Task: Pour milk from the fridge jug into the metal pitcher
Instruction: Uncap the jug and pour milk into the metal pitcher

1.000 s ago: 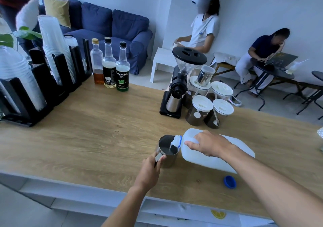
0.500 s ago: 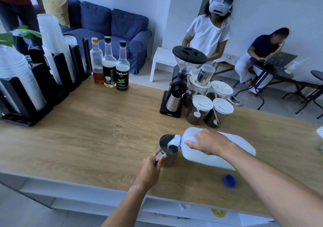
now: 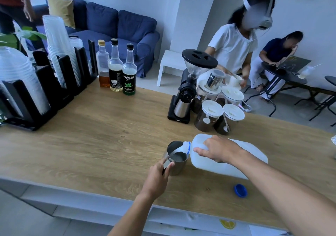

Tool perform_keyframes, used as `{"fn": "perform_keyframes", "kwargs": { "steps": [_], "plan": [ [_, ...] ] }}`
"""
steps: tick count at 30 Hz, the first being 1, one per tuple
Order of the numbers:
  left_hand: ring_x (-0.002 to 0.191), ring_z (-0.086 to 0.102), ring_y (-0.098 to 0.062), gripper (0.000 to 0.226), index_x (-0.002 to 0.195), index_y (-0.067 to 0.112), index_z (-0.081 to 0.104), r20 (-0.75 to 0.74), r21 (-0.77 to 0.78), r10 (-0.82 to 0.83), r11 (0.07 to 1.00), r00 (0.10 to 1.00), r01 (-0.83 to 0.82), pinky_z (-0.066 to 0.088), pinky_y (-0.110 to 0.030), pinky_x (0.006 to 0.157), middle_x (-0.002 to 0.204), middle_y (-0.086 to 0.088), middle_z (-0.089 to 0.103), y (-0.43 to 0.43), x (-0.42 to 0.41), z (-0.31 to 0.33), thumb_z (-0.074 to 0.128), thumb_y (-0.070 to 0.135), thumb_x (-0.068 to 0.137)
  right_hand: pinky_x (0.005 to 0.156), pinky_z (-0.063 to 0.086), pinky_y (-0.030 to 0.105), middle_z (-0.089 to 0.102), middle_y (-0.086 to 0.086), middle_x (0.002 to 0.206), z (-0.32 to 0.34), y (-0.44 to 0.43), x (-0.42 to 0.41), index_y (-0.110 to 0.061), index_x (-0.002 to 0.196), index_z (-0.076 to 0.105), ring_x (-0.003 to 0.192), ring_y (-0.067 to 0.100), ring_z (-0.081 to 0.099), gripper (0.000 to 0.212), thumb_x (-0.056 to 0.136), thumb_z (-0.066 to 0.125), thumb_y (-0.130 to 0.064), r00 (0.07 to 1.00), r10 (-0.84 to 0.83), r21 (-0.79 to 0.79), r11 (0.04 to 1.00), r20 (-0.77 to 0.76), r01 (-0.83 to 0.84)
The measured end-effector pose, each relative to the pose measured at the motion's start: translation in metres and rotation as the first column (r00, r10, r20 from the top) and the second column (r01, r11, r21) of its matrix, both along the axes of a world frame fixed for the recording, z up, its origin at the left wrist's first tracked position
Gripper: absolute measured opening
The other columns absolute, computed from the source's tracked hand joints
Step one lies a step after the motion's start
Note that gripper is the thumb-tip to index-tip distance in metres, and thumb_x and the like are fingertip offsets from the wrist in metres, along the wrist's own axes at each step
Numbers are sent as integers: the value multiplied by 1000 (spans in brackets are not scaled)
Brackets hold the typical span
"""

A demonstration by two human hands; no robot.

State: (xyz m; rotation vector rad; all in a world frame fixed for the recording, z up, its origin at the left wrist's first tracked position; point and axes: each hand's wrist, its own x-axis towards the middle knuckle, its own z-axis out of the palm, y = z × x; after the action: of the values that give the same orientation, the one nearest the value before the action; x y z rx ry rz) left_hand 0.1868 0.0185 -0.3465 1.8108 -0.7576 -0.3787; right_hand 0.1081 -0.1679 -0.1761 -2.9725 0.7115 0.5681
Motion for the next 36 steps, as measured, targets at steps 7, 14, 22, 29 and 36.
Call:
{"fn": "perform_keyframes", "kwargs": {
  "steps": [7,14,22,29,36],
  "plan": [
    [42,27,-12,36,136,34,53,7,13,9,1000,1000,-9,28,-23,46,40,11,41,-1,0,0,47,38,101,51,28,34,43,1,54,-4,-3,0,-11,63,40,50,17,39,62,90,36,-66,1000,7,-6,1000,1,-7],
    [44,27,-12,37,136,35,52,1,9,12,1000,1000,-12,29,-25,47,41,8,36,-1,1,-4,47,40,100,50,28,34,44,2,53,-4,-3,0,-10,63,42,49,18,40,63,89,36,-66,1000,17,-23,1000,4,-17],
    [43,28,-13,34,134,36,53,25,7,18,1000,1000,-19,29,-25,48,42,9,39,-1,0,-4,47,38,101,51,29,34,42,0,50,-2,-1,0,-10,63,42,47,16,39,62,91,36,-65,1000,15,-15,1000,-6,-15],
    [44,29,-15,33,130,32,58,16,12,41,999,999,-42,31,-32,50,42,6,35,-3,1,-9,48,40,100,50,28,34,41,1,53,0,1,3,-11,56,35,48,17,38,64,91,35,-65,1000,25,-48,999,-18,-26],
    [43,29,-14,35,133,33,55,25,15,37,999,999,-37,29,-28,48,41,6,36,-3,1,-8,48,40,100,51,29,34,42,1,51,-2,0,2,-11,59,38,48,17,38,63,91,36,-65,1000,22,-35,999,-12,-22]
  ]
}}
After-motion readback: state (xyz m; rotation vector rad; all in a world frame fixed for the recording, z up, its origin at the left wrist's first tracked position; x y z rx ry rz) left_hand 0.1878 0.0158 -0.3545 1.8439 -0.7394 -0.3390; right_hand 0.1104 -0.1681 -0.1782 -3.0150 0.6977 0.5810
